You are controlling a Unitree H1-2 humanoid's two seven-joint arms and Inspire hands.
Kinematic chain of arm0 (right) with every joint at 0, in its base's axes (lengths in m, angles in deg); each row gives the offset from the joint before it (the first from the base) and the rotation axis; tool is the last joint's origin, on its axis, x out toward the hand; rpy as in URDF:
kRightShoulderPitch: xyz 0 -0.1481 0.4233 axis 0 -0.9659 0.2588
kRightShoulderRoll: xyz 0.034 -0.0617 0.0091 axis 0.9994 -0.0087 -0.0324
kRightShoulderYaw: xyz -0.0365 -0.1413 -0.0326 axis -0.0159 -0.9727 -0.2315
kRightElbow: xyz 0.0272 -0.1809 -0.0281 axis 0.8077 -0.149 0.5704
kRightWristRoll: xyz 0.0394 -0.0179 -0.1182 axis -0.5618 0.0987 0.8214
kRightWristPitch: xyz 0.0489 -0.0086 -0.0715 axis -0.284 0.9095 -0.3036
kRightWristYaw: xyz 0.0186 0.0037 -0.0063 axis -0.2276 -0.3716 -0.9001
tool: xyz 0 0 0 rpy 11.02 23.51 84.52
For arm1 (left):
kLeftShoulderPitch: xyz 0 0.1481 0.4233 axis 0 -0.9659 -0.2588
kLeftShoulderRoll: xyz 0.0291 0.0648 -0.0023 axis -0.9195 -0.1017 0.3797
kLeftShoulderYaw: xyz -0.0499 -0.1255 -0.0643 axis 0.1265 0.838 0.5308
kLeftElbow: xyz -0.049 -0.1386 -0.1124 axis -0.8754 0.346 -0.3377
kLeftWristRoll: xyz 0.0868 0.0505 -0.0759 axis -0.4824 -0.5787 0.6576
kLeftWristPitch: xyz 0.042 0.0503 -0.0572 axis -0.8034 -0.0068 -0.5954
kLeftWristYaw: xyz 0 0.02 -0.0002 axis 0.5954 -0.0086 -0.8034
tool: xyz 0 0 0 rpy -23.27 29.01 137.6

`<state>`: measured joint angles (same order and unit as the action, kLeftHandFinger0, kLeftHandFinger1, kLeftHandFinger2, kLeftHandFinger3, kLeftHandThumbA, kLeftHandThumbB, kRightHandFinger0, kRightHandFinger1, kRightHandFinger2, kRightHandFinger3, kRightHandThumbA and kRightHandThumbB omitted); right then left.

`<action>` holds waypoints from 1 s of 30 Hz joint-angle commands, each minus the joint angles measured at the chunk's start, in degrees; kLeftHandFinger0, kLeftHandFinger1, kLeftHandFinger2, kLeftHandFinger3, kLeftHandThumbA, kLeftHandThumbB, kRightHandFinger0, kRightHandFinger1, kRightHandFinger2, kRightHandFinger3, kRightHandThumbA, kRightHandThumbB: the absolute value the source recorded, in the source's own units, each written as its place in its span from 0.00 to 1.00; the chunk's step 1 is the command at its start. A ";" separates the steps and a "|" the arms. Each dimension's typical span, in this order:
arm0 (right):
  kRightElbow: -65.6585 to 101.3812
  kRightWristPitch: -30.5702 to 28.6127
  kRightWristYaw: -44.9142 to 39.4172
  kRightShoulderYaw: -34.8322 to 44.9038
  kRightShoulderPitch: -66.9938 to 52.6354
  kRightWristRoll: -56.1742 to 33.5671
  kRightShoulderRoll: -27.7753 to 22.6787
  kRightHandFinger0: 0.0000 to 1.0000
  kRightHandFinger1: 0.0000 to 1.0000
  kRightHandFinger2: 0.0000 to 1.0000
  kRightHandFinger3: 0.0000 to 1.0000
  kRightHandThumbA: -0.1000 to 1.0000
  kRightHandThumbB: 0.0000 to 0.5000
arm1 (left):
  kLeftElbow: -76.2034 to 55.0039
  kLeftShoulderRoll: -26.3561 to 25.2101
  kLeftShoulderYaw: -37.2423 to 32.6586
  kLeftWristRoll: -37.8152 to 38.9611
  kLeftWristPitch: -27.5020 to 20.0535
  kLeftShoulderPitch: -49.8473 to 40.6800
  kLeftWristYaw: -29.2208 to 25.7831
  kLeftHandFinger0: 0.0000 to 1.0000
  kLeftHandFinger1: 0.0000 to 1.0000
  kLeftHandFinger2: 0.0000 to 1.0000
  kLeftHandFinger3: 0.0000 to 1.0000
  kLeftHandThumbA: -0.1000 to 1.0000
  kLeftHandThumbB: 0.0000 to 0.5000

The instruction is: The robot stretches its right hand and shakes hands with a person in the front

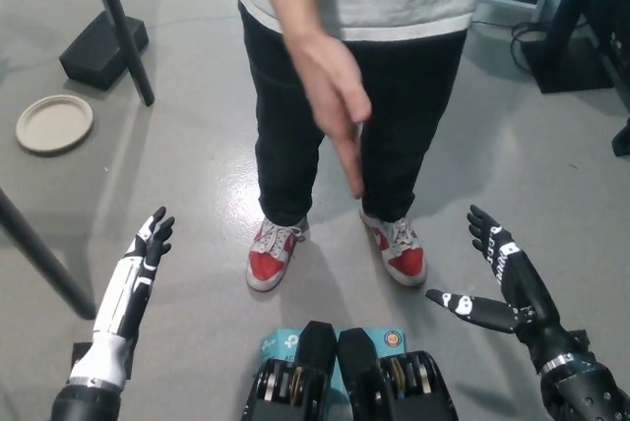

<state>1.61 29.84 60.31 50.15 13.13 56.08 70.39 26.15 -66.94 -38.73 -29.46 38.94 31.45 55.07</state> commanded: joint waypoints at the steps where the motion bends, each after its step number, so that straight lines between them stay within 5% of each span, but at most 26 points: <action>1: 8.62 0.85 0.72 0.90 0.38 -1.64 1.03 1.00 1.00 1.00 1.00 1.00 0.49 | -0.31 0.01 0.51 0.77 -4.31 -0.45 -0.28 1.00 1.00 1.00 1.00 1.00 0.11; 10: 25.35 12.51 1.05 -0.65 3.01 1.91 1.75 1.00 1.00 1.00 1.00 1.00 0.68 | -0.67 0.28 0.56 0.73 -4.72 -1.34 -0.45 1.00 1.00 1.00 1.00 1.00 0.10; 14: 30.18 17.91 0.97 -1.97 6.56 5.72 1.60 1.00 1.00 1.00 1.00 1.00 0.63 | -0.84 0.25 0.40 1.02 -4.67 -1.48 -0.02 1.00 1.00 1.00 1.00 1.00 0.11; 19: 31.17 25.08 0.34 -4.81 13.25 10.78 1.76 1.00 1.00 1.00 1.00 1.00 0.69 | -0.40 0.06 0.59 1.21 -5.18 -1.28 -0.06 1.00 1.00 1.00 1.00 1.00 0.13; 30: 17.25 27.22 1.70 -8.78 23.66 14.96 3.43 1.00 1.00 1.00 1.00 1.00 0.71 | -0.83 0.13 0.65 1.71 -4.83 -1.23 -0.01 1.00 1.00 1.00 1.00 1.00 0.10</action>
<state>21.41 55.15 60.71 41.85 32.57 68.36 72.82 26.29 -66.71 -38.59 -28.41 36.34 29.64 55.10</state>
